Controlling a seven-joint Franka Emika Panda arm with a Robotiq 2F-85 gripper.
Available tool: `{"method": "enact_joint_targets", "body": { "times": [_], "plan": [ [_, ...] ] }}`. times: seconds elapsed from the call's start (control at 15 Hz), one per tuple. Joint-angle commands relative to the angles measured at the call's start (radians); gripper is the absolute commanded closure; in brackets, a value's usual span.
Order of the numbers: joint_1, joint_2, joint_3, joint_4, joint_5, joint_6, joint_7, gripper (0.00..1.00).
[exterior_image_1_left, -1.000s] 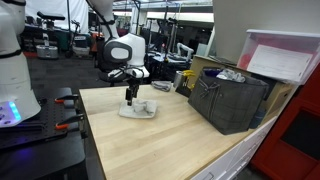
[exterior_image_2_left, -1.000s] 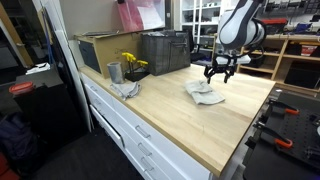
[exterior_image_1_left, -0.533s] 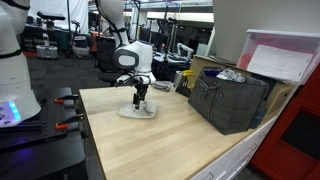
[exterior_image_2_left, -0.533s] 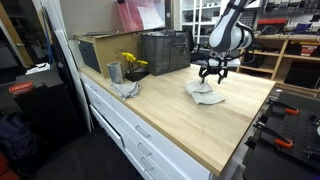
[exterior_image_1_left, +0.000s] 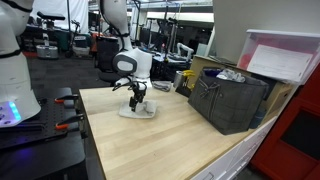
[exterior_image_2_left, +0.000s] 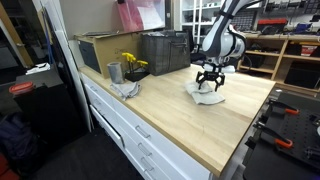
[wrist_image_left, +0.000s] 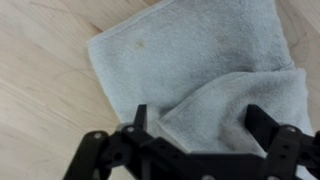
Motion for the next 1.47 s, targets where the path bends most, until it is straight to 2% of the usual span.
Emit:
{"method": "enact_joint_targets", "body": {
  "times": [0.0,0.2,0.27,0.33,0.73,1.0,1.13,1.2,1.4],
  "plan": [
    [-0.028,0.002,0.016,-0.02,0.051,0.031,-0.03,0.0],
    [-0.019,-0.004,-0.002,-0.003,0.053,0.021,-0.013,0.0],
    [-0.016,-0.005,-0.006,0.0,0.053,0.019,-0.005,0.25],
    [-0.018,-0.006,-0.005,0.004,0.056,0.019,-0.005,0.26],
    [-0.031,-0.027,0.014,-0.007,0.112,0.02,-0.004,0.73],
    [0.006,-0.07,-0.012,-0.039,0.103,0.013,0.02,1.0],
    [0.074,-0.103,-0.073,-0.061,0.037,-0.028,0.08,1.0],
    [0.147,-0.127,-0.132,-0.082,-0.027,-0.033,0.142,1.0],
    [0.306,-0.153,-0.263,-0.074,-0.211,-0.08,0.288,0.99]
  ]
}}
